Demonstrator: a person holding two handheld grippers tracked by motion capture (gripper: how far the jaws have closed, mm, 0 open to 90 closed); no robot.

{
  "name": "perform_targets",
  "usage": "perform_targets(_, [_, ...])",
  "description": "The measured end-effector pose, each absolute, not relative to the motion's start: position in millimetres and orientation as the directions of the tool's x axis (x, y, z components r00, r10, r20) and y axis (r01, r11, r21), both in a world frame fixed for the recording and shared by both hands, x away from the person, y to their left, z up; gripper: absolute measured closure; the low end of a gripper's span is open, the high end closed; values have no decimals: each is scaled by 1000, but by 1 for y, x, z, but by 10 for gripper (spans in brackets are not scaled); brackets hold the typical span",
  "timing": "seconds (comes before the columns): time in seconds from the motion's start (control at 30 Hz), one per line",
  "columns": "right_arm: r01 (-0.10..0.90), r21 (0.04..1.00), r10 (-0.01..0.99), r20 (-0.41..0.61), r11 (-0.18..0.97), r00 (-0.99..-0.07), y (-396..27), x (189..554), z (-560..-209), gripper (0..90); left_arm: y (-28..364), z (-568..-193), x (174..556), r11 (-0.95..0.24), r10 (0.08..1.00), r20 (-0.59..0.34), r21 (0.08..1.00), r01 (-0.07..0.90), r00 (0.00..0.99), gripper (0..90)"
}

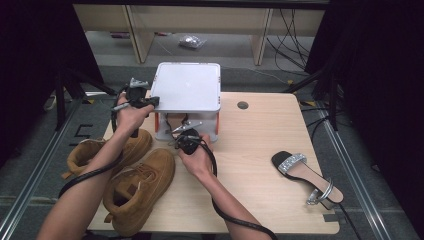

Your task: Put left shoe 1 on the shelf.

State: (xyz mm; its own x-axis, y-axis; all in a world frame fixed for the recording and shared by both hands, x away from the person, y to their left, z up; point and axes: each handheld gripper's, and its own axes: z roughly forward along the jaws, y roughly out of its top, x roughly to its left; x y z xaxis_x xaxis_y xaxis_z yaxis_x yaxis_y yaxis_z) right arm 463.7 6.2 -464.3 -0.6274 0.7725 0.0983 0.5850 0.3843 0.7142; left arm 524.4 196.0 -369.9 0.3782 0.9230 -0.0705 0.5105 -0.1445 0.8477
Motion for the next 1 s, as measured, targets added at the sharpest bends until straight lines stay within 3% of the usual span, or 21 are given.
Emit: perform_targets(1.0, [544, 735, 764, 53, 406, -642, 33, 486, -471, 900, 197, -369, 524, -169, 920, -51, 843, 511, 388, 891])
